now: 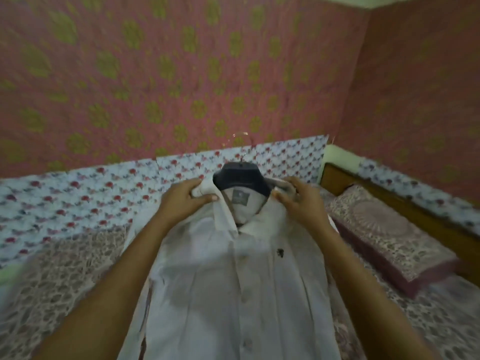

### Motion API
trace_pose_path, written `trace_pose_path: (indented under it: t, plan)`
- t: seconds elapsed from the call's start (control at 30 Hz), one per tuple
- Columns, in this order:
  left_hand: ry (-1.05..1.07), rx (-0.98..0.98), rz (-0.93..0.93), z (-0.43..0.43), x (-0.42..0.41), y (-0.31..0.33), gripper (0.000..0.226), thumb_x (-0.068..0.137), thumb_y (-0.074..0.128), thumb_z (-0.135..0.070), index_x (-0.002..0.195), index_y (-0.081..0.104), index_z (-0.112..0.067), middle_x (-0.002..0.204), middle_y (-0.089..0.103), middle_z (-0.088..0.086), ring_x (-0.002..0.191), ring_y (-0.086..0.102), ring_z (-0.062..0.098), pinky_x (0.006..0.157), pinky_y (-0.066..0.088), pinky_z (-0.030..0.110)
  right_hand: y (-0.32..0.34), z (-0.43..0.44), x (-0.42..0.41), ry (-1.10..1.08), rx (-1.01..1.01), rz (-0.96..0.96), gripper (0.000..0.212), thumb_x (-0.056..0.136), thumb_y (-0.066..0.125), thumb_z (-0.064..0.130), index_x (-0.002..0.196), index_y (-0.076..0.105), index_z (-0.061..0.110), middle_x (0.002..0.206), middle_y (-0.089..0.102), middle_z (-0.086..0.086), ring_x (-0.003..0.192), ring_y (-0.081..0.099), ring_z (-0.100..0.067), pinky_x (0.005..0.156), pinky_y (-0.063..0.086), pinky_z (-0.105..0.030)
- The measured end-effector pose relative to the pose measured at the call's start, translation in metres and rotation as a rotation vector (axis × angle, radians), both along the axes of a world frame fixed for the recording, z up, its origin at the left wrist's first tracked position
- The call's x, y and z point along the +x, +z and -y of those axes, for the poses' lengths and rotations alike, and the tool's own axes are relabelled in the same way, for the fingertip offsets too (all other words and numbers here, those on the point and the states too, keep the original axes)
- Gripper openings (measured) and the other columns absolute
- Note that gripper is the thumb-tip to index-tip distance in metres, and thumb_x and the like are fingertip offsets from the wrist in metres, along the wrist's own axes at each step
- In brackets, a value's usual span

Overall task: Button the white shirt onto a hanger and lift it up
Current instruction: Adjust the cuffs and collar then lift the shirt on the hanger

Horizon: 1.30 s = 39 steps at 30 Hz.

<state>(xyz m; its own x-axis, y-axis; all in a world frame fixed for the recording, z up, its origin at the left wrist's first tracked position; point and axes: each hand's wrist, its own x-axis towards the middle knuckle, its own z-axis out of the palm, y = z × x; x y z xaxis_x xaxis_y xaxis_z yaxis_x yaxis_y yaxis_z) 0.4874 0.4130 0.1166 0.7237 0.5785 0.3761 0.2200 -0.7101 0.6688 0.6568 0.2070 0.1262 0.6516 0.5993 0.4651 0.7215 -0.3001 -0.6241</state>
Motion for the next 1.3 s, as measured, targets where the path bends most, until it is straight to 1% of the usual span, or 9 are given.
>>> trace_pose_path:
  t: [0.2, 0.33, 0.47, 0.53, 0.7, 0.83, 1.03, 1.17, 1.3]
  plan:
    - [-0.041, 0.117, 0.061, 0.038, -0.025, 0.125, 0.075, 0.052, 0.053, -0.075, 0.085, 0.066, -0.009, 0.074, 0.064, 0.011, 0.068, 0.059, 0.028, 0.06, 0.036, 0.032, 0.103, 0.048, -0.038, -0.172, 0.253, 0.115, 0.023, 0.087, 0.059, 0.025, 0.1, 0.065, 0.007, 0.09, 0.066, -0.009, 0.082, 0.058, -0.022, 0.067, 0.04, -0.029]
    - [0.012, 0.26, 0.081, 0.075, -0.039, 0.175, 0.067, 0.054, 0.052, -0.073, 0.076, 0.064, -0.011, 0.058, 0.051, -0.002, 0.054, 0.047, 0.016, 0.054, 0.028, 0.029, 0.144, 0.075, -0.043, -0.316, 0.234, 0.057, 0.031, 0.082, 0.062, 0.022, 0.057, 0.051, 0.006, 0.051, 0.041, -0.007, 0.049, 0.035, -0.017, 0.048, 0.022, -0.028]
    - [0.071, 0.331, 0.098, 0.1, -0.044, 0.184, 0.053, 0.06, 0.055, -0.063, 0.078, 0.063, -0.013, 0.062, 0.052, 0.0, 0.055, 0.045, 0.014, 0.05, 0.025, 0.029, 0.156, 0.092, -0.048, -0.367, 0.201, 0.013, 0.025, 0.074, 0.059, 0.003, 0.055, 0.043, 0.008, 0.05, 0.036, -0.006, 0.045, 0.028, -0.017, 0.046, 0.02, -0.024]
    - [0.082, 0.349, 0.093, 0.112, -0.044, 0.185, 0.05, 0.06, 0.054, -0.064, 0.071, 0.058, -0.015, 0.06, 0.048, -0.001, 0.054, 0.042, 0.014, 0.05, 0.023, 0.03, 0.16, 0.101, -0.058, -0.353, 0.252, 0.145, 0.027, 0.078, 0.06, 0.006, 0.055, 0.045, 0.006, 0.054, 0.043, -0.008, 0.047, 0.035, -0.02, 0.047, 0.023, -0.025]
    - [0.071, 0.297, 0.167, 0.127, -0.049, 0.191, 0.048, 0.057, 0.056, -0.066, 0.055, 0.041, -0.021, 0.054, 0.039, -0.004, 0.051, 0.037, 0.014, 0.049, 0.019, 0.029, 0.165, 0.119, -0.075, -0.276, 0.276, 0.837, 0.003, 0.075, 0.058, 0.007, 0.076, 0.061, 0.005, 0.074, 0.057, -0.007, 0.061, 0.052, -0.021, 0.046, 0.031, -0.022]
    - [0.088, 0.233, 0.246, 0.134, -0.049, 0.186, 0.063, 0.051, 0.055, -0.072, 0.062, 0.052, -0.01, 0.058, 0.043, 0.0, 0.054, 0.039, 0.016, 0.055, 0.024, 0.03, 0.139, 0.131, -0.068, -0.302, 0.167, 0.44, 0.041, 0.08, 0.061, 0.011, 0.12, 0.048, 0.011, 0.111, 0.052, -0.012, 0.089, 0.055, -0.03, 0.065, 0.051, -0.04]
    - [0.122, 0.207, 0.225, 0.151, -0.044, 0.176, 0.047, 0.058, 0.059, -0.063, 0.055, 0.04, -0.02, 0.052, 0.037, -0.004, 0.05, 0.035, 0.013, 0.05, 0.019, 0.028, 0.123, 0.141, -0.073, -0.31, 0.298, 0.445, 0.026, 0.082, 0.052, 0.003, 0.108, 0.055, 0.007, 0.106, 0.055, -0.01, 0.08, 0.059, -0.03, 0.058, 0.048, -0.035]
    - [0.092, 0.182, 0.231, 0.156, -0.042, 0.171, 0.053, 0.053, 0.058, -0.07, 0.055, 0.038, -0.021, 0.053, 0.035, -0.004, 0.051, 0.034, 0.014, 0.053, 0.02, 0.029, 0.111, 0.132, -0.067, -0.049, 0.173, 0.388, 0.035, 0.083, 0.051, 0.013, 0.118, 0.053, 0.008, 0.112, 0.054, -0.009, 0.09, 0.056, -0.028, 0.073, 0.046, -0.035]
    - [0.05, 0.129, 0.243, 0.157, -0.052, 0.165, 0.04, 0.062, 0.072, -0.052, 0.051, 0.044, -0.026, 0.051, 0.04, -0.007, 0.05, 0.037, 0.011, 0.05, 0.023, 0.027, 0.104, 0.145, -0.048, -0.048, 0.331, 0.326, 0.042, 0.081, 0.04, 0.014, 0.119, 0.055, 0.008, 0.115, 0.059, -0.008, 0.1, 0.056, -0.025, 0.084, 0.045, -0.033]
